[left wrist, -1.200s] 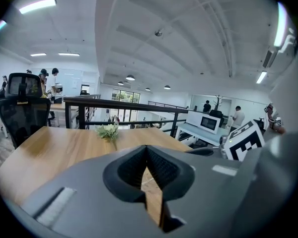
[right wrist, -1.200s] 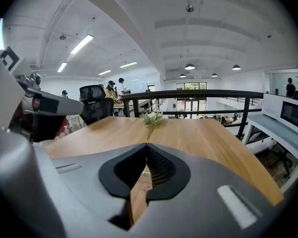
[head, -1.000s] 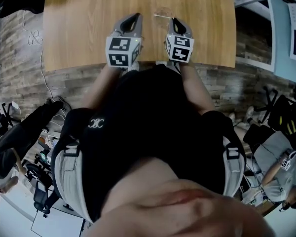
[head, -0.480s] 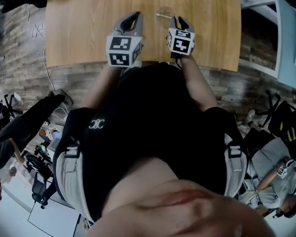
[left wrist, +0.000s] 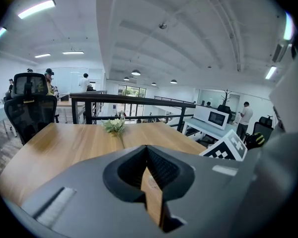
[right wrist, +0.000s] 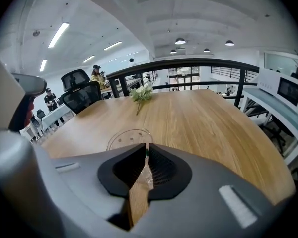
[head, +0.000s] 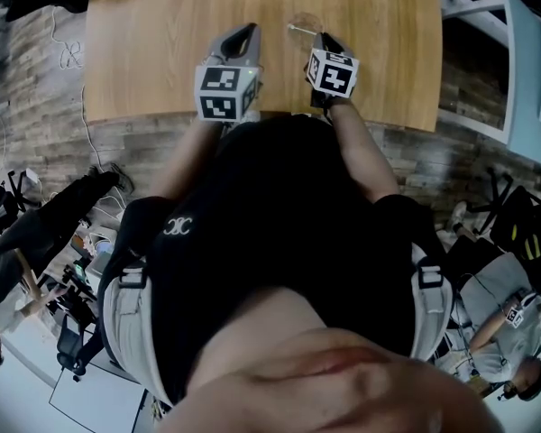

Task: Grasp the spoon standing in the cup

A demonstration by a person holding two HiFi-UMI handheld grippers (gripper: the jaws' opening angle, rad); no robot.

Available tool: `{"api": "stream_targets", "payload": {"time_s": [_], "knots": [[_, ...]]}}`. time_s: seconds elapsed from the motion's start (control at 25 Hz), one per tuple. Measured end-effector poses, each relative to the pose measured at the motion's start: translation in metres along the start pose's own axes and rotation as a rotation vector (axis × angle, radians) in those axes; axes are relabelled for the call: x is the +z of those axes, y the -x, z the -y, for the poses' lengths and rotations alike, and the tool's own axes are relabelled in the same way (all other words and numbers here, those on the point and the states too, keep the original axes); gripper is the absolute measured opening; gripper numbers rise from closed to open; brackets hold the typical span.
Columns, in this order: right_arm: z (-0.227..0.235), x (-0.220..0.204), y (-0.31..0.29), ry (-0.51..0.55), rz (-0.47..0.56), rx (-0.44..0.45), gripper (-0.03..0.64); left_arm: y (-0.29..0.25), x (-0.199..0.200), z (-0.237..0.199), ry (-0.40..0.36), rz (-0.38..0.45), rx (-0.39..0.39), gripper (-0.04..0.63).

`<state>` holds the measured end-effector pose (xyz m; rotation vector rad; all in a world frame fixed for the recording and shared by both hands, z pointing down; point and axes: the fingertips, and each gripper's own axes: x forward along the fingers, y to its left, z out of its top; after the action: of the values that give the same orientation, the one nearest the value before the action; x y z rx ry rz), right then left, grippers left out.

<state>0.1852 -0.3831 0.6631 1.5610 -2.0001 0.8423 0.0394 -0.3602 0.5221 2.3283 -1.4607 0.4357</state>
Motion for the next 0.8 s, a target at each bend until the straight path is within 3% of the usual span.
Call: {"api": "stream_targets", "payload": {"time_s": [0.8], "knots": [[-0.027, 0.026, 0.060, 0.061, 0.150, 0.069, 0.008, 0.010, -0.001, 0.022, -0.025, 0.022, -0.066, 0.011]]}}
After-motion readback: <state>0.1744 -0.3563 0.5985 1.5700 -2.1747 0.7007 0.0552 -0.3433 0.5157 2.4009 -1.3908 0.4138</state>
